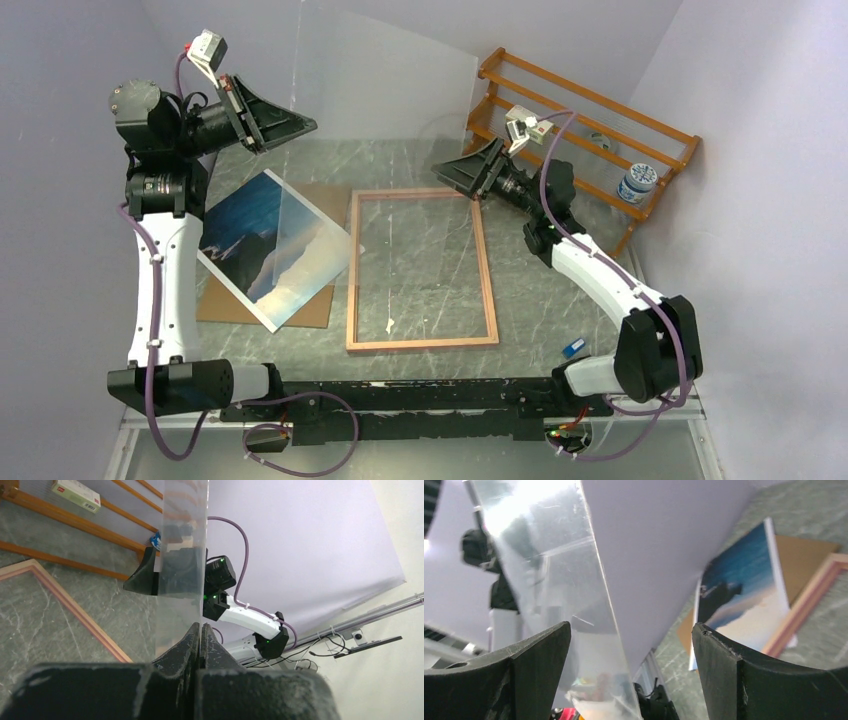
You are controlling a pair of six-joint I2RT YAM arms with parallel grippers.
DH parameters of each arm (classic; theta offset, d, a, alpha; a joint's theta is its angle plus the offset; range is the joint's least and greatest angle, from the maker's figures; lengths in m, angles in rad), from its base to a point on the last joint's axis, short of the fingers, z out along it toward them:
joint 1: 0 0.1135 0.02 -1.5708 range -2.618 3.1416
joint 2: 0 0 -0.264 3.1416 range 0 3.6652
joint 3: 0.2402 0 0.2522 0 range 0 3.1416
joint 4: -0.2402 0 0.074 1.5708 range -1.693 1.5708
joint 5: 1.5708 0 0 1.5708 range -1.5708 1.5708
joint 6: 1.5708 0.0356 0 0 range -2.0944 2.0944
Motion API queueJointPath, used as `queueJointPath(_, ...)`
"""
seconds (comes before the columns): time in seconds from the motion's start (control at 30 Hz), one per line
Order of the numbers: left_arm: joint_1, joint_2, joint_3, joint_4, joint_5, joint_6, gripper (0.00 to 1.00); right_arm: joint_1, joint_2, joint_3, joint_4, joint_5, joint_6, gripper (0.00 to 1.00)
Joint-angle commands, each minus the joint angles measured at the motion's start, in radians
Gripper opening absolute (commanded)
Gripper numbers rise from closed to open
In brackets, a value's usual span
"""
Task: Put the photo into the frame
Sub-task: Place the photo frame item in the photo frame.
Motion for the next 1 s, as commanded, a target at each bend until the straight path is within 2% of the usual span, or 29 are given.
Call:
queueJointPath(0.0,-0.003,-0.007,0.018,0.062,0.019,-0.053,0.03,-0.002,-0.021,-0.070,0.438,-0.076,0.166,0.91)
queueJointPath(0.1,-0.003,0.001,0.014,0.021,-0.009,-0.033,0.02,-0.002,-0.023,-0.116,0.610,-0.074,0.251,0.79)
queueJointPath(0.17,0.000,0.007,0.014,-0.016,-0.025,-0.010,0.03,-0.005,-0.031,-0.146,0.660,-0.057,0.280,0.70)
queueJointPath(0.3,0.006,0.014,-0.019,0.009,-0.035,-0.022,0.03,-0.010,-0.058,-0.225,0.737,0.010,0.312,0.59)
queueJointPath(0.47,0.008,0.019,-0.053,0.024,-0.034,-0.026,0.03,-0.011,-0.017,-0.187,0.801,-0.034,0.365,0.30)
queueJointPath(0.57,0.013,0.020,-0.051,-0.020,-0.041,0.010,0.05,-0.012,-0.003,-0.185,0.809,-0.038,0.383,0.22)
queueJointPath(0.67,0.023,0.023,-0.049,-0.073,-0.055,0.051,0.16,-0.017,-0.001,-0.202,0.809,-0.034,0.396,0.13)
queueJointPath(0.77,0.033,0.019,-0.053,-0.149,-0.080,0.121,0.40,-0.025,-0.010,-0.221,0.761,-0.036,0.390,0.02)
queueJointPath(0.87,0.039,0.016,-0.064,-0.296,-0.142,0.240,0.66,-0.029,-0.033,-0.250,0.682,-0.039,0.355,0.00)
queueJointPath(0.97,0.043,0.022,-0.093,-0.442,-0.239,0.376,0.81,-0.029,-0.057,-0.282,0.604,-0.045,0.326,0.00)
